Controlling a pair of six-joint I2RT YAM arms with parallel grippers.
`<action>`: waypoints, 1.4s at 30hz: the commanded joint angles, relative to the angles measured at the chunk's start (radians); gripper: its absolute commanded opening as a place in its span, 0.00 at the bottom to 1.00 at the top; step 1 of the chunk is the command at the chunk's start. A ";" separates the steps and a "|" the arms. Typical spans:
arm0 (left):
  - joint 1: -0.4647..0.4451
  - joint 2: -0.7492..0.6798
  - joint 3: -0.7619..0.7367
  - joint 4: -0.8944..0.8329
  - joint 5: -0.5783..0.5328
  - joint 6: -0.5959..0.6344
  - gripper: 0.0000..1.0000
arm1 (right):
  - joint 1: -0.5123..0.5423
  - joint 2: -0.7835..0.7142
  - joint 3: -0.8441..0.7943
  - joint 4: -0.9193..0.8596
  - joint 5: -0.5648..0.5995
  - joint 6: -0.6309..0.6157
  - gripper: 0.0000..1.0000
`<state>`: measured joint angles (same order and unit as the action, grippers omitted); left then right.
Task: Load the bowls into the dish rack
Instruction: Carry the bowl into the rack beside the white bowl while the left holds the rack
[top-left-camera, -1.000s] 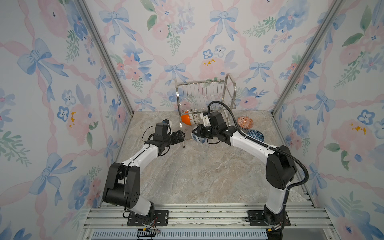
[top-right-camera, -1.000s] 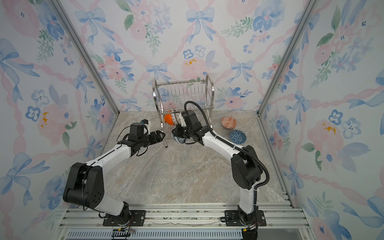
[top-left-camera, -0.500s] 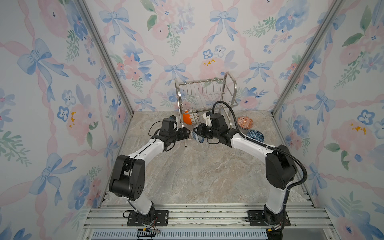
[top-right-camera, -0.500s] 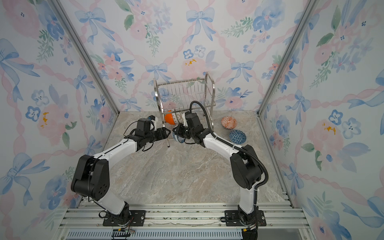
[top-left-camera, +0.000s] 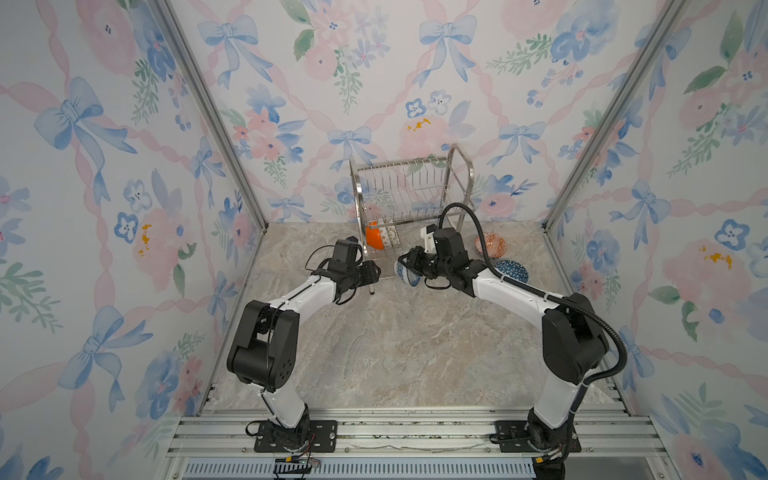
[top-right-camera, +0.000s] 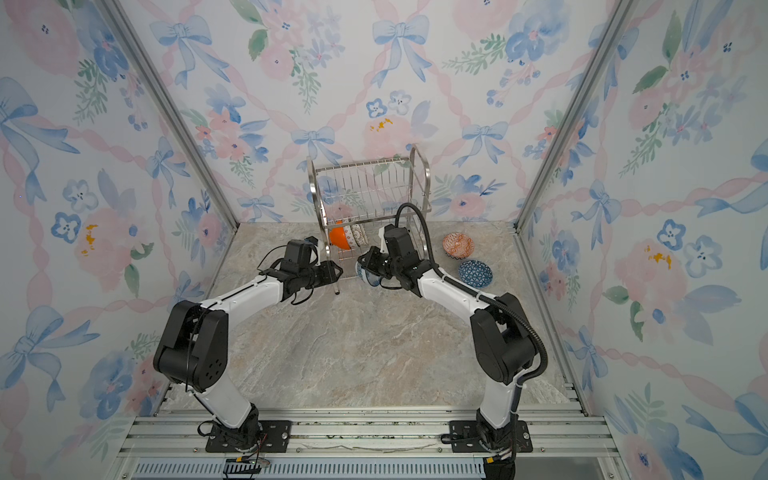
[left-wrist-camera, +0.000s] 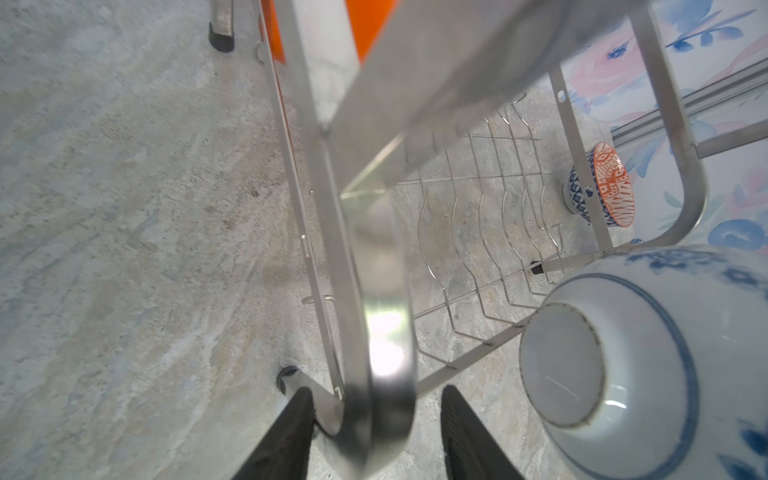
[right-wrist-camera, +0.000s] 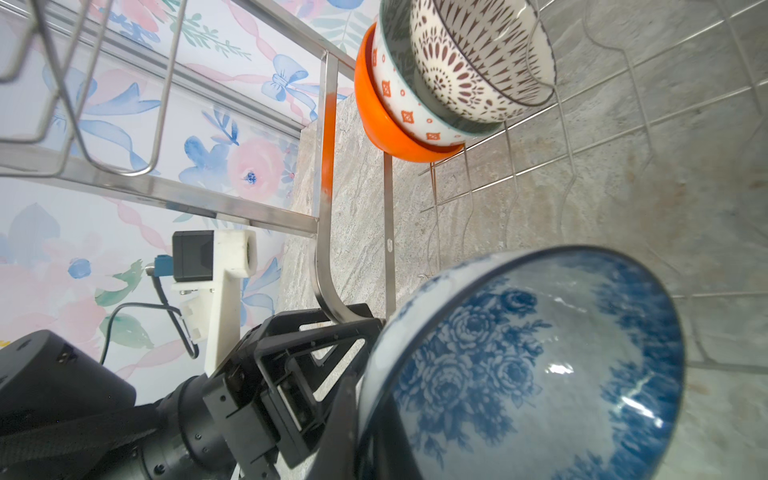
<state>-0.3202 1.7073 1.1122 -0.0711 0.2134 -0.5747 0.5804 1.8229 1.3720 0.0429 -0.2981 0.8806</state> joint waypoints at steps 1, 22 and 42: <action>-0.003 0.017 0.017 -0.021 0.021 0.023 0.41 | -0.018 -0.053 -0.007 0.072 0.014 0.007 0.00; 0.051 -0.023 -0.022 -0.138 0.095 0.219 0.00 | 0.017 0.075 -0.054 0.409 0.018 0.207 0.00; 0.062 -0.034 -0.035 -0.177 0.115 0.283 0.00 | 0.027 0.289 0.041 0.636 -0.051 0.338 0.00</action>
<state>-0.2741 1.6951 1.1107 -0.1333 0.2558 -0.2558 0.5983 2.0865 1.3705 0.6113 -0.3050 1.1824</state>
